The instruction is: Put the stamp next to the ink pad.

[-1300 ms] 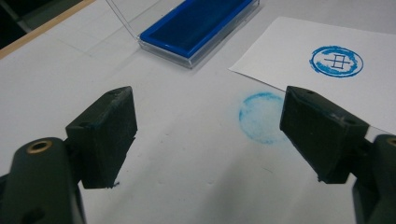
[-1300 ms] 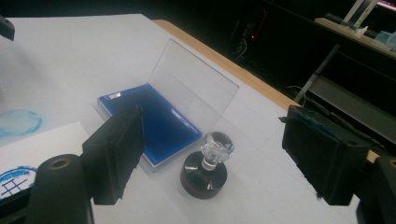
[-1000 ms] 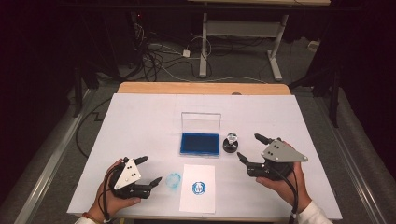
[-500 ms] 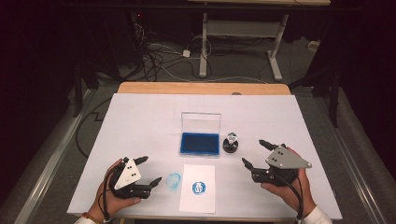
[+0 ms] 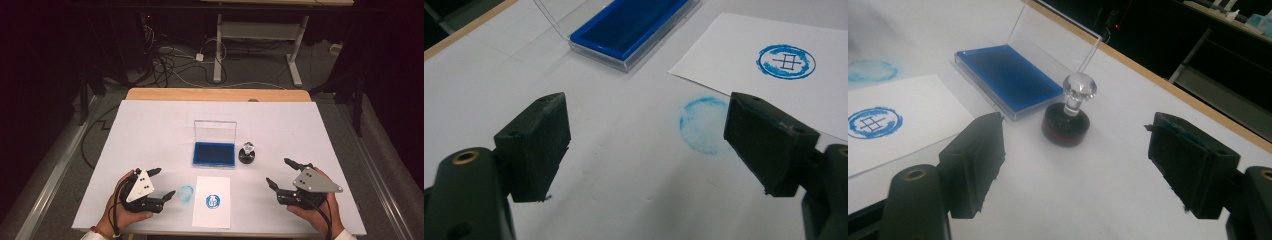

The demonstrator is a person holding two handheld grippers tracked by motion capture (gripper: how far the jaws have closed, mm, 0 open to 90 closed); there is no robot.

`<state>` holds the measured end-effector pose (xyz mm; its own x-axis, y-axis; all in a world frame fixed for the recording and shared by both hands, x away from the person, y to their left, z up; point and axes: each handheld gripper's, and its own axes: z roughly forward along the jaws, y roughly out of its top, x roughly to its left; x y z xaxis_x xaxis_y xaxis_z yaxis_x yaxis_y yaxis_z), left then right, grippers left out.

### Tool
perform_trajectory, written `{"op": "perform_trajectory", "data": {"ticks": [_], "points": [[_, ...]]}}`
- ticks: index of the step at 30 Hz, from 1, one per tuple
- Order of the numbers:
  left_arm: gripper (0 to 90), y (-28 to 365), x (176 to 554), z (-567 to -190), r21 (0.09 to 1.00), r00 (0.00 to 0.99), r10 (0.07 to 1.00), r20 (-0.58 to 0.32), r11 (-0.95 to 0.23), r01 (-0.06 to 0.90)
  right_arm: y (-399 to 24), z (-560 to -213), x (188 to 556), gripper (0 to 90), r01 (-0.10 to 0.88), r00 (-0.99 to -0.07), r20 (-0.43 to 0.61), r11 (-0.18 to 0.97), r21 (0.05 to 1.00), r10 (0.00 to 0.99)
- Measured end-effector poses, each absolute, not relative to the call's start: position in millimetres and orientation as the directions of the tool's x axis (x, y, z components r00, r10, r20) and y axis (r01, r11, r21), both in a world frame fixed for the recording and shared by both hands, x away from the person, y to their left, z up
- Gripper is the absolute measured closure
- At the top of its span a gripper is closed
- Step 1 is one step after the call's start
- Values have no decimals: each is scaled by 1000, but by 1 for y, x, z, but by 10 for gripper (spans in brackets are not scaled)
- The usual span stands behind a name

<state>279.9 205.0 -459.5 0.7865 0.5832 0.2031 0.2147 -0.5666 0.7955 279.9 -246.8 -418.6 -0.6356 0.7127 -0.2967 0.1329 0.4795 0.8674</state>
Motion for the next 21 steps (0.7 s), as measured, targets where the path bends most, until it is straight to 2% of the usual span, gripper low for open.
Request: {"op": "perform_trajectory", "data": {"ticks": [8,21], "points": [[179,205,280,-460,795,788,582,200,-566,217,-258,-429,273,225,159,-626,-292,485,860,723],[180,210,277,-461,790,785,586,202,-571,223,-283,-458,265,226,266,-611,-236,477,838,755]]}}
